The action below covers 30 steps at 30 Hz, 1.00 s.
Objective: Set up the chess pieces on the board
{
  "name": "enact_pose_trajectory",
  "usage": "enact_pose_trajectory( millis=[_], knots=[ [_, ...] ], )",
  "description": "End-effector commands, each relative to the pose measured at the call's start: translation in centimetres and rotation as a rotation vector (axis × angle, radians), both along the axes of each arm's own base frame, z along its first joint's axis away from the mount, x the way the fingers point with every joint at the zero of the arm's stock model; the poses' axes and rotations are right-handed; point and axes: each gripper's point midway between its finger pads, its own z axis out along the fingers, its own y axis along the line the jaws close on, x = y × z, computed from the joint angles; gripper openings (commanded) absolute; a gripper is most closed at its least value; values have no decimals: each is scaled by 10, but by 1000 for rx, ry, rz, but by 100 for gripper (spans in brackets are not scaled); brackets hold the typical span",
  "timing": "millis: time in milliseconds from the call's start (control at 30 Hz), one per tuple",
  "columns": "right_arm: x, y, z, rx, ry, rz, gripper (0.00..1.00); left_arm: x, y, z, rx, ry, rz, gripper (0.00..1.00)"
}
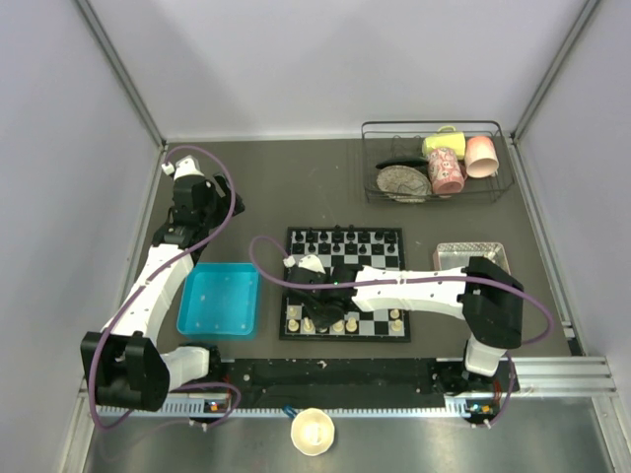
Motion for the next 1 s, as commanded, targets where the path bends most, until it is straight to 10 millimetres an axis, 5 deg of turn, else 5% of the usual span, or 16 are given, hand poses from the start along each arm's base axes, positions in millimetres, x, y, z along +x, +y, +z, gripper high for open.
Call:
enact_pose_trajectory(
  millis=[0,467,967],
  knots=[
    [-5,4,-4,7,-7,2,13,1,1,7,1,-29,-5,84],
    [-3,4,-2,11,-14,-2,24,1,1,7,2,-29,-7,84],
    [7,11,48,90,-75,9,31,0,1,8,2,-32,-6,84]
  ],
)
